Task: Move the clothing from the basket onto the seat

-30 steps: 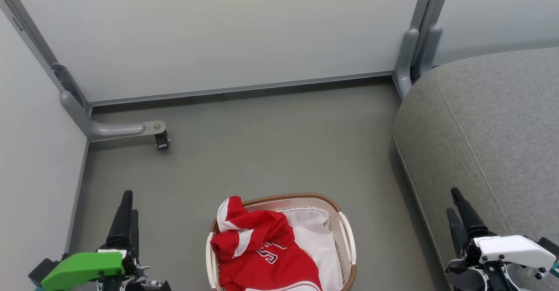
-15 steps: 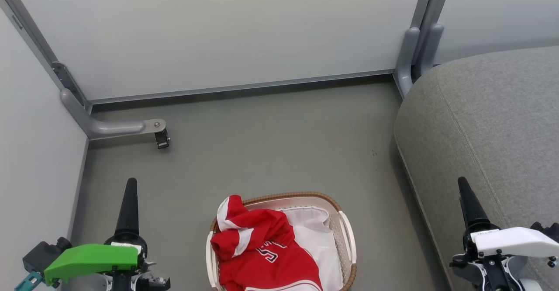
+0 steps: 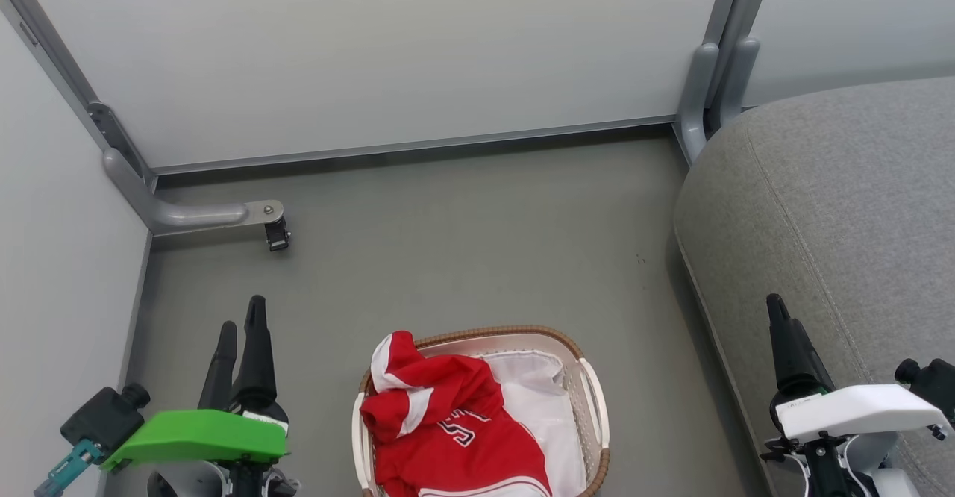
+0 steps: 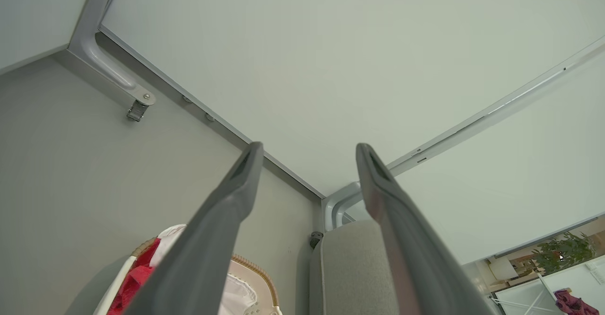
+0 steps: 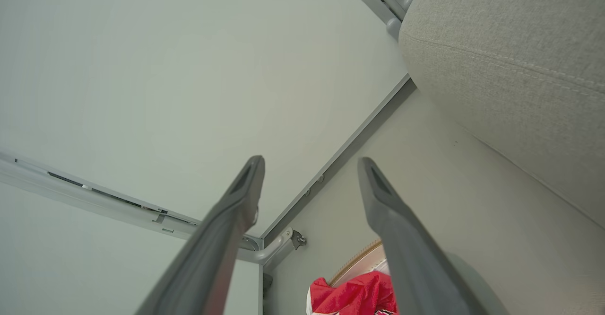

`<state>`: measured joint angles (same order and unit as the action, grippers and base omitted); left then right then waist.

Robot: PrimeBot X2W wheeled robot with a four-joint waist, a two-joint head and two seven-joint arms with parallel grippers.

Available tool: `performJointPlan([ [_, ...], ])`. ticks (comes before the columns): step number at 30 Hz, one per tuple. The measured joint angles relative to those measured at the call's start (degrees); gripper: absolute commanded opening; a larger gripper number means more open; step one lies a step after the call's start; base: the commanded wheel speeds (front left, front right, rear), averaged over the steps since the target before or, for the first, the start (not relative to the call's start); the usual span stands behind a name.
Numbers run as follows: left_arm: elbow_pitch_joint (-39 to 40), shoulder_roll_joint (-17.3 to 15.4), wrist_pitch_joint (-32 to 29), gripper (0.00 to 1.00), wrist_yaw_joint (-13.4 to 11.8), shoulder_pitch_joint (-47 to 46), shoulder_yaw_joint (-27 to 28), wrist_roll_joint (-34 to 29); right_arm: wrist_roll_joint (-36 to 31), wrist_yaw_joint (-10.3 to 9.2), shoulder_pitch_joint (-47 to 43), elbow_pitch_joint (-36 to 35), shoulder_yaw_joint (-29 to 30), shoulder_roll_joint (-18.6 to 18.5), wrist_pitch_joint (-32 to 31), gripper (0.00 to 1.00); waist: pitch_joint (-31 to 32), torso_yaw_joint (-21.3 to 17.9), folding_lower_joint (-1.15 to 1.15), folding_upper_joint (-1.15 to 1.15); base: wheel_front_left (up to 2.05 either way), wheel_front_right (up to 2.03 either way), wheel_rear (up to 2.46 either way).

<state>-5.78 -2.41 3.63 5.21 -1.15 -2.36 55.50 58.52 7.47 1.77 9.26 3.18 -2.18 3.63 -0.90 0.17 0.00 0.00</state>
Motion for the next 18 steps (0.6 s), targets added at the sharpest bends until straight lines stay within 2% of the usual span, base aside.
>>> performJointPlan([
  [8,-0.2,0.0,1.6,1.0,-1.2,0.9,-1.6,-9.5,-9.1,0.0,0.0,-0.1,-1.2,-0.1,1.5,1.0,-0.1,0.1,0.0,0.0,0.0,0.0,0.0],
  [18,-0.7,0.0,3.2,1.0,-1.8,2.2,-2.8,-17.4,-18.1,0.0,-0.3,0.0,-2.7,-0.2,3.2,1.0,-0.1,0.2,0.0,0.0,0.0,0.0,0.0],
])
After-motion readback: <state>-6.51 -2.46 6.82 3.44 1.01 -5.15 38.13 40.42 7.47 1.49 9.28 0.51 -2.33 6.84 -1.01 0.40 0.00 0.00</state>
